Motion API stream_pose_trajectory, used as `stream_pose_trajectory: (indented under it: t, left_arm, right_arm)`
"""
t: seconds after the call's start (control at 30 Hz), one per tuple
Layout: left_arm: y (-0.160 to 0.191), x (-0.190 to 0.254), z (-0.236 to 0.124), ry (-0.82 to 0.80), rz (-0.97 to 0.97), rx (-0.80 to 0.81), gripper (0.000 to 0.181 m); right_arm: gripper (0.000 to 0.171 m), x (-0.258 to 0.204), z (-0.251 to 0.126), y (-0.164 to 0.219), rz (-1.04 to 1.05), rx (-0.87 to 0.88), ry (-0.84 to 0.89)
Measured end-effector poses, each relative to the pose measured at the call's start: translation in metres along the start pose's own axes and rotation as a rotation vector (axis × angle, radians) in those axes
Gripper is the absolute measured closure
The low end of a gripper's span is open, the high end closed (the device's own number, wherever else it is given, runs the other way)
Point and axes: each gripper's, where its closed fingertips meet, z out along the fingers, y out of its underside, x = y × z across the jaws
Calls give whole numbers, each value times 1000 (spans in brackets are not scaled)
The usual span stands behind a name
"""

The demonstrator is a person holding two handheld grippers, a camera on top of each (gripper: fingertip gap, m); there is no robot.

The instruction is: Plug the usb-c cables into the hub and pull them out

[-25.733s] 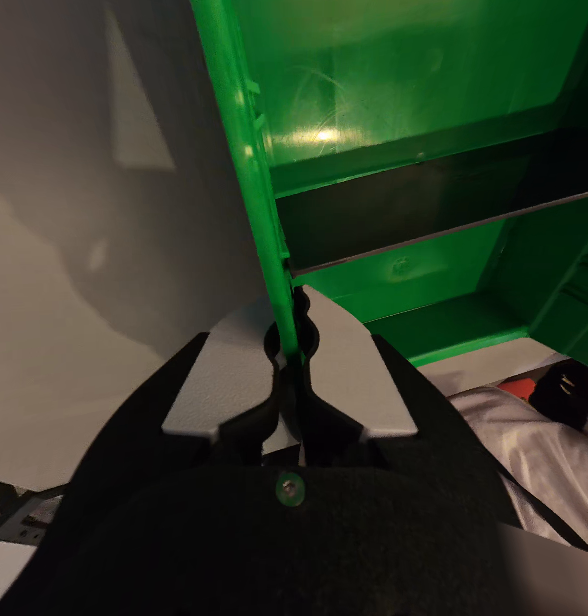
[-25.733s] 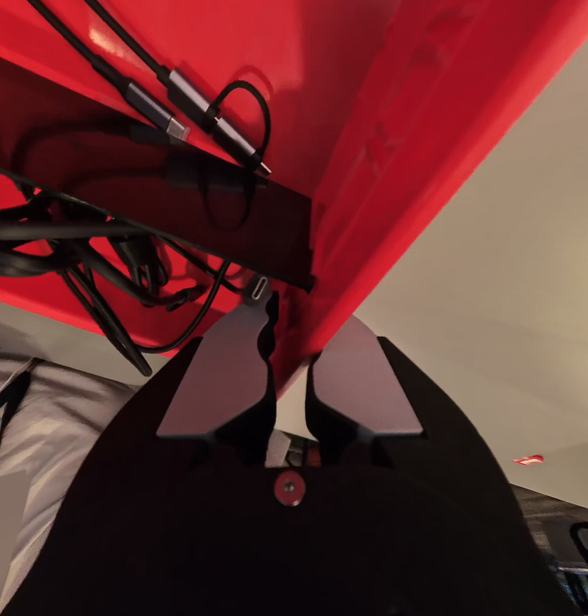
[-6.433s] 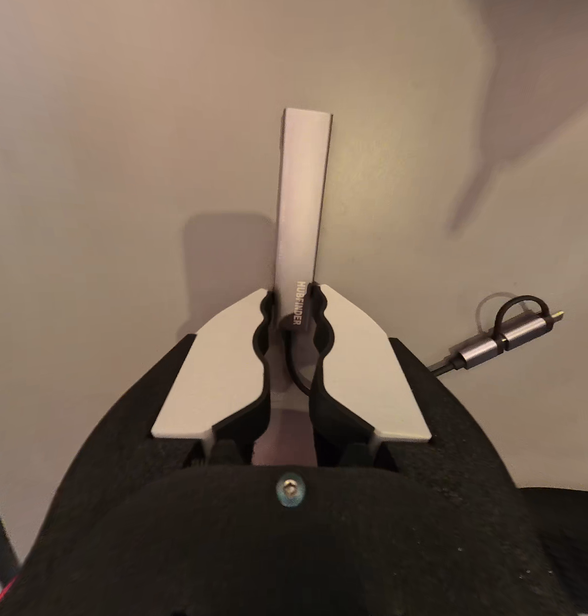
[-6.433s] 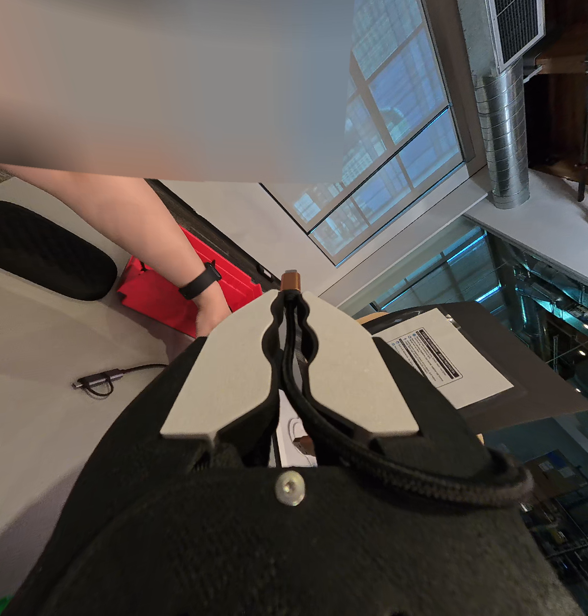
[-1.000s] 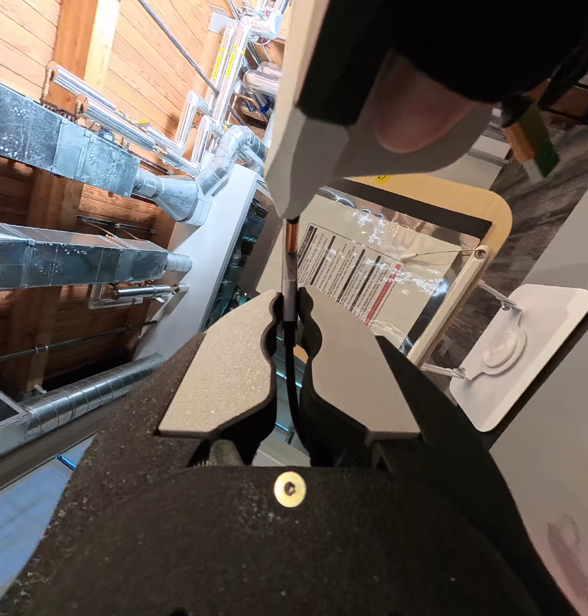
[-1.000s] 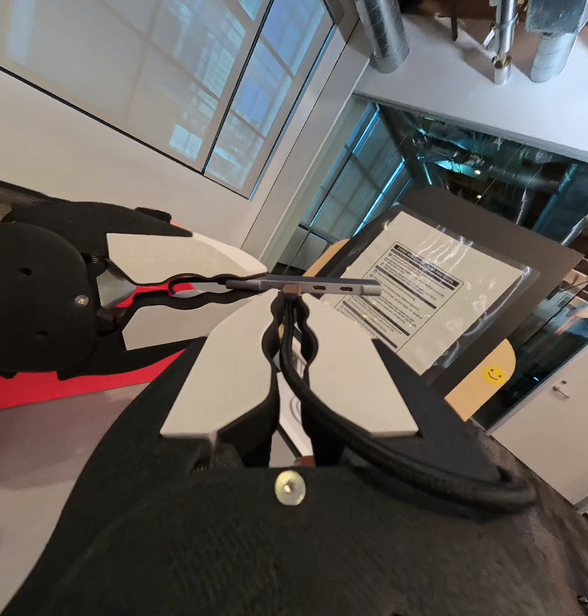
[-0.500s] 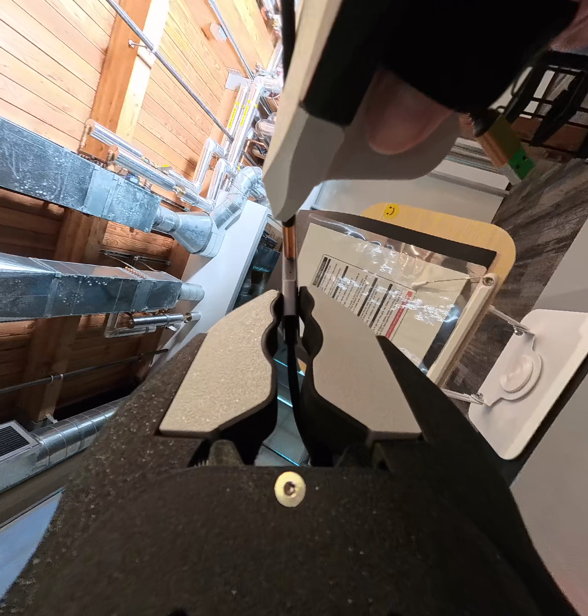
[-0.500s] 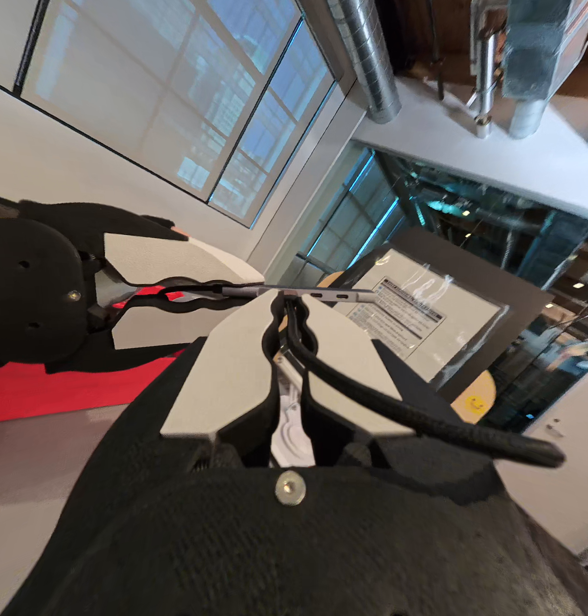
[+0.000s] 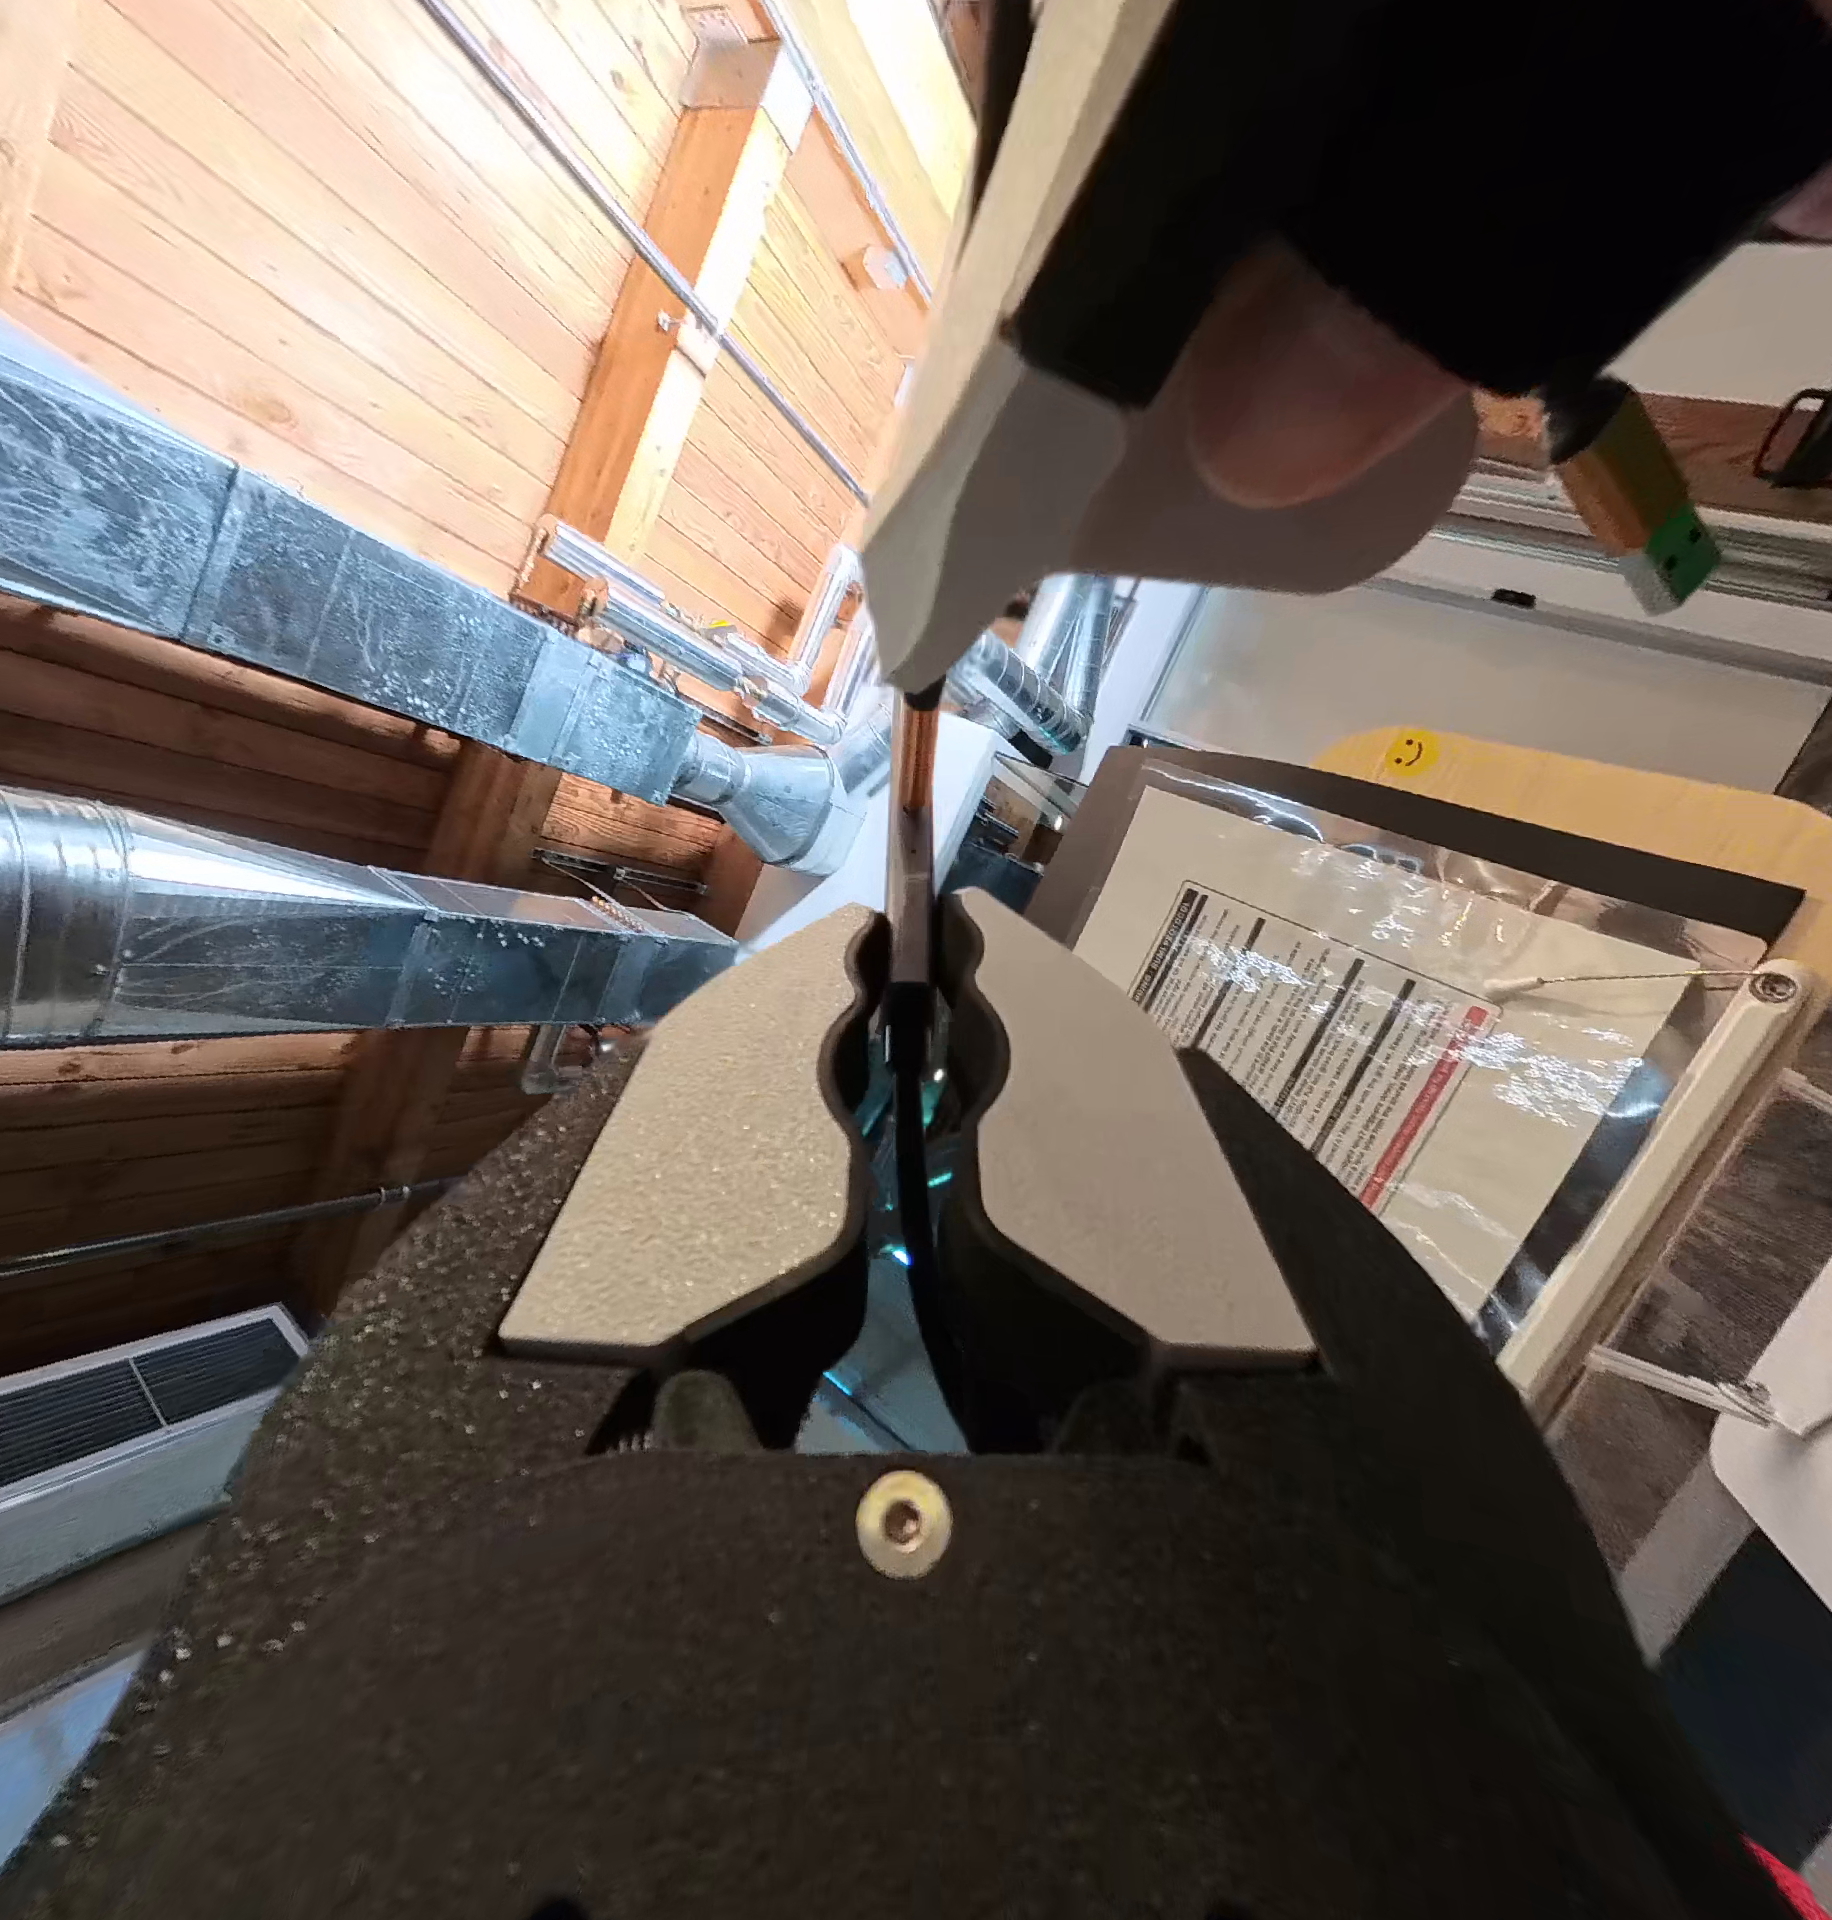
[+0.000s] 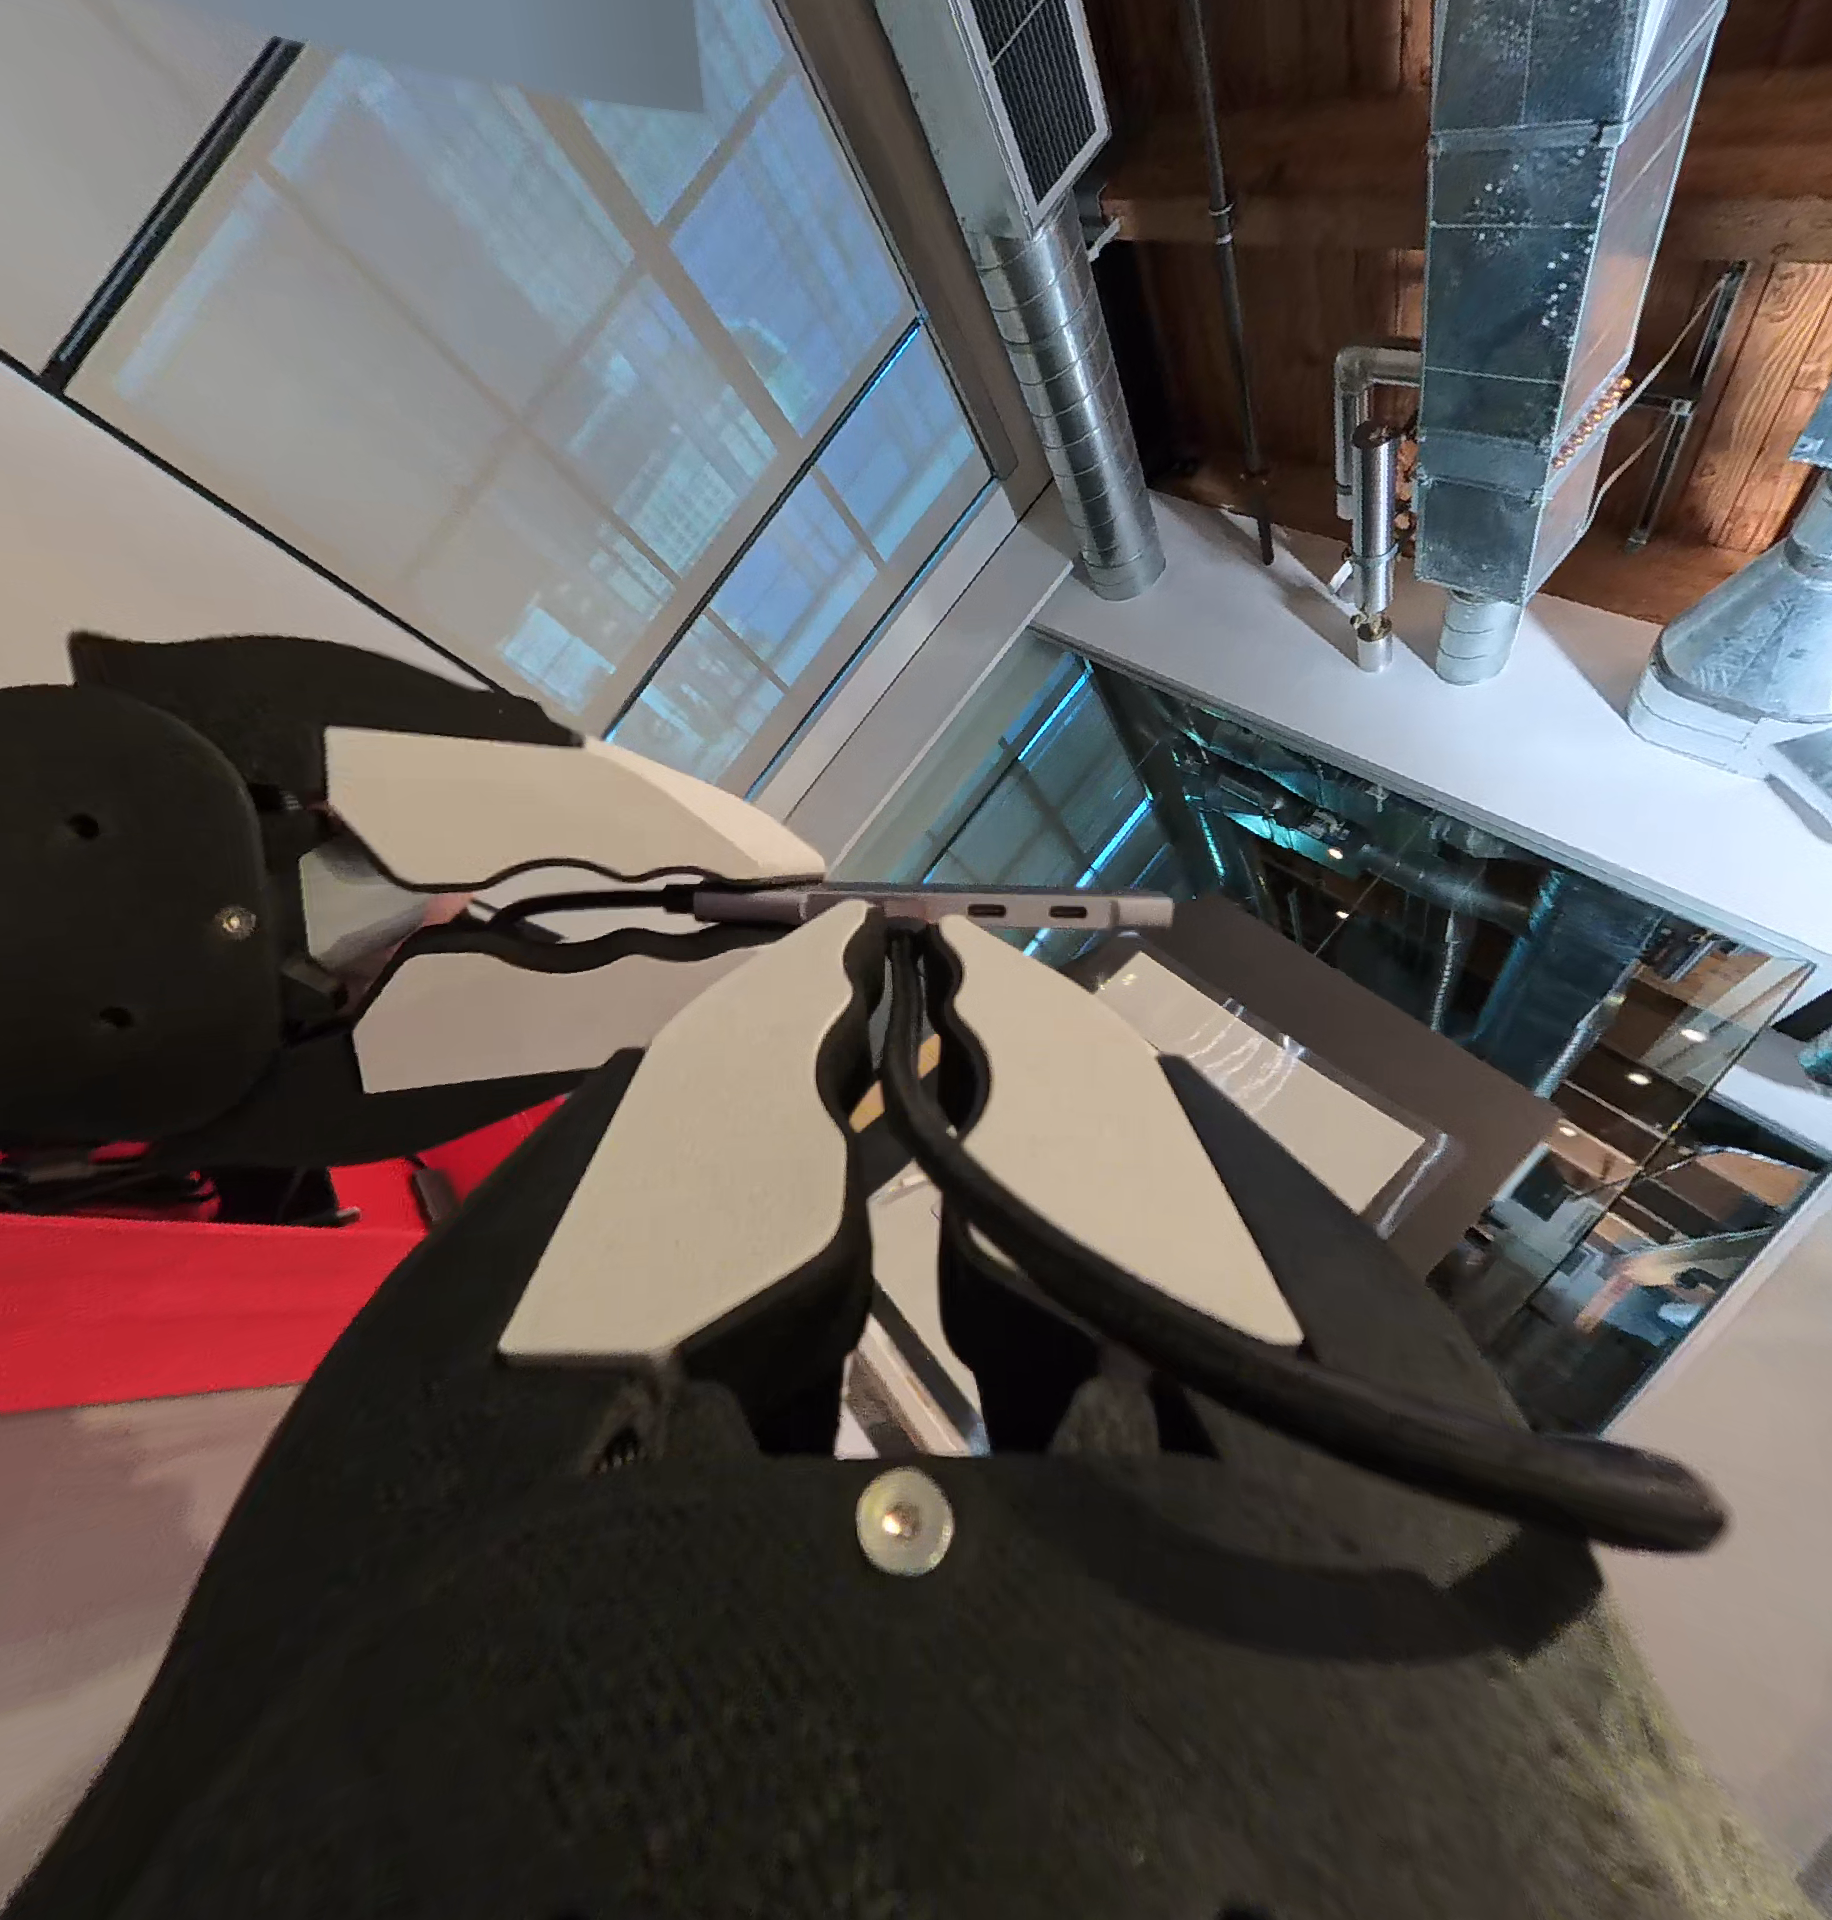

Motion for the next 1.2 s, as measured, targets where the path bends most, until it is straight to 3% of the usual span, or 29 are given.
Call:
stream_pose_trajectory:
  t: [0.1, 0.87, 1.2]
  left_arm:
    - [0, 1, 0, 13, 2, 6, 173]
    - [-4, 9, 1, 53, 13, 0, 173]
    - [-12, 5, -4, 52, -14, 55, 173]
  right_arm:
    - [164, 1, 1, 1, 76, -23, -26]
    - [158, 3, 4, 12, -53, -151, 12]
    - [158, 1, 0, 9, 9, -151, -39]
